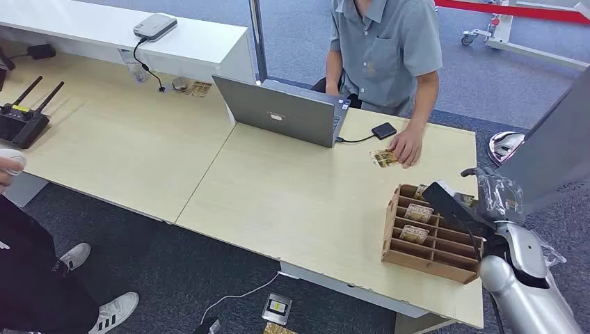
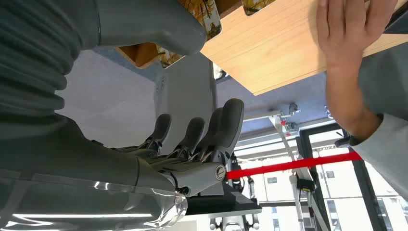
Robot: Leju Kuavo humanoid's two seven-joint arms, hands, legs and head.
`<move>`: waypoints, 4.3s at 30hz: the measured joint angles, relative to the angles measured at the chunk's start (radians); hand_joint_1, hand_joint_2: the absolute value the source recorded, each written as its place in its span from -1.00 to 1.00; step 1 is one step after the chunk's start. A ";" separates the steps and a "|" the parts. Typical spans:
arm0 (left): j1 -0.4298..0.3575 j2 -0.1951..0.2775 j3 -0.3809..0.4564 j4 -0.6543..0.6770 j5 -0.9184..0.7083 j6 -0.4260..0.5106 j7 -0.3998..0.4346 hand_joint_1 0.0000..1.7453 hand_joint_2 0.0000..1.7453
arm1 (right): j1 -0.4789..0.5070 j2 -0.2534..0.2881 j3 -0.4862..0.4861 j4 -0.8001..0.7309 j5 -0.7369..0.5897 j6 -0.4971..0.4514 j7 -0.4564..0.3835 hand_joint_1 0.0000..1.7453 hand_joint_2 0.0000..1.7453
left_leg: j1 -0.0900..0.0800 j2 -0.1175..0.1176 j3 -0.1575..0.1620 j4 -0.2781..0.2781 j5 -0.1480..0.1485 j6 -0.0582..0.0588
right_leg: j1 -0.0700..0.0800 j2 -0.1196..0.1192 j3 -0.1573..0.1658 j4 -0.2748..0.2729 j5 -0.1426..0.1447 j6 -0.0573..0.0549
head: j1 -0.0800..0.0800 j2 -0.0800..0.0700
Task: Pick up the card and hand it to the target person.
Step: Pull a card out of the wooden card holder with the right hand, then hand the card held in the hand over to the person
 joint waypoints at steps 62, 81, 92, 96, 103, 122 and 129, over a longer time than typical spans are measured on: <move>0.001 0.000 -0.001 0.000 0.015 0.000 -0.013 -1.00 -1.00 | -0.017 0.021 0.014 0.119 -0.015 -0.062 -0.029 0.50 1.00 | 0.000 0.000 0.000 0.000 0.000 0.000 | 0.000 0.000 -0.001 0.000 0.000 0.000 | 0.000 0.000; 0.000 0.000 -0.017 0.000 0.020 -0.001 -0.015 -1.00 -1.00 | 0.012 0.020 0.009 -0.041 0.075 -0.060 0.009 0.95 1.00 | 0.000 0.000 -0.001 0.000 0.000 0.000 | 0.000 0.000 -0.001 0.000 0.000 0.000 | 0.000 0.000; 0.000 0.000 -0.018 0.000 0.018 -0.006 -0.015 -1.00 -1.00 | 0.079 0.021 -0.010 -0.297 0.067 -0.017 -0.034 1.00 1.00 | 0.000 0.000 -0.001 0.000 0.000 0.000 | 0.000 0.000 -0.001 0.000 0.000 0.000 | 0.000 0.000; 0.000 0.001 -0.018 0.000 0.012 -0.012 -0.015 -1.00 -1.00 | 0.101 0.025 -0.009 -0.400 0.060 0.009 -0.053 1.00 1.00 | 0.000 0.000 -0.001 0.000 0.000 0.000 | 0.000 0.000 -0.001 0.000 0.000 0.000 | 0.000 0.000; 0.000 0.003 -0.020 0.000 0.001 -0.025 -0.017 -1.00 -1.00 | 0.114 0.034 0.005 -0.494 0.039 0.030 -0.089 1.00 1.00 | 0.000 0.000 -0.001 0.000 0.000 0.000 | 0.000 0.000 -0.001 0.000 0.000 0.000 | 0.000 0.000; -0.001 0.011 -0.040 0.000 -0.032 -0.057 -0.028 -1.00 -1.00 | 0.120 0.066 0.072 -0.489 0.058 0.059 -0.095 -0.34 1.00 | 0.000 0.000 -0.001 0.000 0.000 0.000 | 0.000 0.000 -0.001 0.000 0.000 0.000 | 0.000 0.000; -0.002 0.011 -0.043 0.000 -0.039 -0.060 -0.026 -1.00 -1.00 | 0.121 0.068 0.088 -0.461 0.157 0.091 -0.023 -1.00 1.00 | 0.000 0.000 -0.001 0.000 0.000 0.000 | 0.000 0.000 -0.002 0.000 0.000 0.000 | 0.000 0.000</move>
